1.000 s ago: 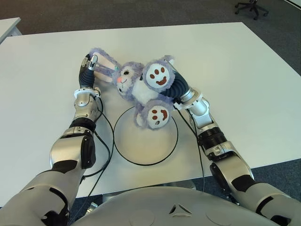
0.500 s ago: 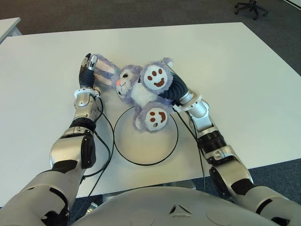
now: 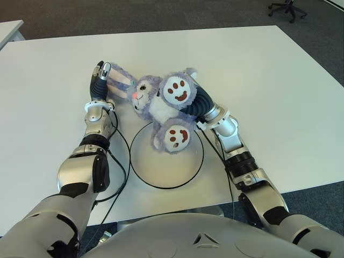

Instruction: Put the doll into the plate.

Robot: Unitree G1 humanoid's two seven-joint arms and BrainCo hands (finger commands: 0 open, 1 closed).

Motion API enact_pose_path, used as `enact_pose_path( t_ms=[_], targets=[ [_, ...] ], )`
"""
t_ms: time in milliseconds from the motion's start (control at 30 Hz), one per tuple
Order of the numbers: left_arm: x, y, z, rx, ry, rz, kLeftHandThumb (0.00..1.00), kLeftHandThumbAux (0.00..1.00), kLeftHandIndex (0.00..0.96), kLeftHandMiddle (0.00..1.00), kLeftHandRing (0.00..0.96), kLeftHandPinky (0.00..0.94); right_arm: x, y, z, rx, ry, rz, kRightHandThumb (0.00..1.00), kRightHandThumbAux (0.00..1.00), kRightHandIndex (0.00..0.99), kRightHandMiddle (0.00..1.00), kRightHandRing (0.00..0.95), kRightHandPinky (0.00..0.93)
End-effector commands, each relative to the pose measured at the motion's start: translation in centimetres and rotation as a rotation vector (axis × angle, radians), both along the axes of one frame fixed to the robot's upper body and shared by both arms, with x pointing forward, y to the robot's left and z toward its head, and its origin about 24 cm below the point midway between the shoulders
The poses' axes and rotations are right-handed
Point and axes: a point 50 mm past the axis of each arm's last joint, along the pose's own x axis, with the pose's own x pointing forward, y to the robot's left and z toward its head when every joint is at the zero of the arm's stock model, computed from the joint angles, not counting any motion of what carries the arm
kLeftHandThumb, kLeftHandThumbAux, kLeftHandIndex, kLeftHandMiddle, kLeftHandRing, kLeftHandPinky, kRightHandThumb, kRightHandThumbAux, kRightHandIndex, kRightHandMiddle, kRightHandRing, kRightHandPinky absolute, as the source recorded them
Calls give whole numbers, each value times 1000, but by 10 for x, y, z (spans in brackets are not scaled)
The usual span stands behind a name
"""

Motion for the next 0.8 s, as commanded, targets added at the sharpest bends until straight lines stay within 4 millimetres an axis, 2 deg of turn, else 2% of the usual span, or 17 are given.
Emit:
enact_pose_path(
  t_ms=[33, 800],
  targets=[
    [-34, -14, -56, -83, 229, -15, 0, 357, 0, 78, 29, 0, -2, 3, -1, -3, 1, -3, 743, 706, 439, 826, 835, 851],
    [-34, -15, -56, -53, 243, -7, 0, 371, 0, 85, 32, 0, -8, 10, -5, -3, -16, -3, 744, 706, 439, 821, 833, 840]
  ],
)
